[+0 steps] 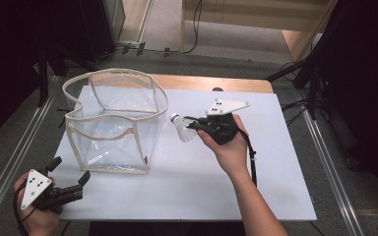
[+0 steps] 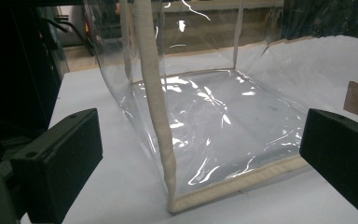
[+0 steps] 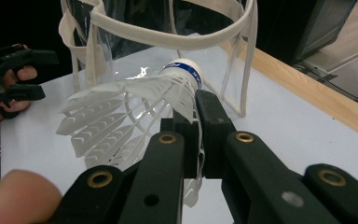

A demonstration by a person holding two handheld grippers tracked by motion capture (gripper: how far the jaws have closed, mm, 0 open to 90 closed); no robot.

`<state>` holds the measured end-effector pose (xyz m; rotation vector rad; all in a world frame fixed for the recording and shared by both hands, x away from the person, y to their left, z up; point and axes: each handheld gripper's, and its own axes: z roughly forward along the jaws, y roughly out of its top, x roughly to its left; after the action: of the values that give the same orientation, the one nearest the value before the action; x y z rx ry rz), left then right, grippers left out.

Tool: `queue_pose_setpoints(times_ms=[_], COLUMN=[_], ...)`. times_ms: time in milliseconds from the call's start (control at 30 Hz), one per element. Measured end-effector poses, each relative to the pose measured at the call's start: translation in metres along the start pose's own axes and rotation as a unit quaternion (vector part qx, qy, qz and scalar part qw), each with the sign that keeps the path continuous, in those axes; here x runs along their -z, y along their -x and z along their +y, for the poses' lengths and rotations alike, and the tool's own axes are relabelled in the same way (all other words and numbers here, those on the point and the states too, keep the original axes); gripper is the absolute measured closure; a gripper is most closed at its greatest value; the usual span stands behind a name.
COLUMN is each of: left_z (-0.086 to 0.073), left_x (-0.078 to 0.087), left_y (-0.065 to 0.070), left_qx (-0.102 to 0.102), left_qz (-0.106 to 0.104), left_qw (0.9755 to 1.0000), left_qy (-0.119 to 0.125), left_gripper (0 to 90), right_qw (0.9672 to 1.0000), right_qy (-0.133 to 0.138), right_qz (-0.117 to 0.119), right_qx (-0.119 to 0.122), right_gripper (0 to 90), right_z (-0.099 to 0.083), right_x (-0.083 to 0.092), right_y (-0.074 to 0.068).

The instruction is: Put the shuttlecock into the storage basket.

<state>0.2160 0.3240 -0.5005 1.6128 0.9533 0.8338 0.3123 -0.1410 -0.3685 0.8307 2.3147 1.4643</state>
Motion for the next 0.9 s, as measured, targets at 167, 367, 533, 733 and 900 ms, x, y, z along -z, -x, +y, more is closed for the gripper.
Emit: queue_pose_setpoints(times_ms=[167, 367, 533, 733, 900], left_z=[0.000, 0.000, 0.000, 0.000, 0.000], left_x=[0.000, 0.000, 0.000, 0.000, 0.000], left_y=[0.000, 0.000, 0.000, 0.000, 0.000], left_qx=[-0.001, -0.001, -0.001, 0.000, -0.001], left_qz=[0.000, 0.000, -0.001, -0.001, -0.001], left_qw=[1.0000, 1.0000, 1.0000, 1.0000, 1.0000], left_qy=[-0.001, -0.001, -0.001, -0.001, -0.001], left_gripper=[0.0, 0.0, 0.0, 0.0, 0.0], right_qw=[1.0000, 1.0000, 1.0000, 0.9999, 0.9999], right_qy=[0.003, 0.007, 0.008, 0.013, 0.015], right_qz=[0.000, 0.000, 0.000, 0.002, 0.003], right_qx=[0.002, 0.003, 0.003, 0.007, 0.006], right_gripper=[85.5, 85.5, 85.5, 85.5, 85.5], right_z=[0.004, 0.007, 0.010, 0.016, 0.019], right_x=[0.001, 0.002, 0.002, 0.002, 0.002], right_y=[0.000, 0.002, 0.002, 0.002, 0.001])
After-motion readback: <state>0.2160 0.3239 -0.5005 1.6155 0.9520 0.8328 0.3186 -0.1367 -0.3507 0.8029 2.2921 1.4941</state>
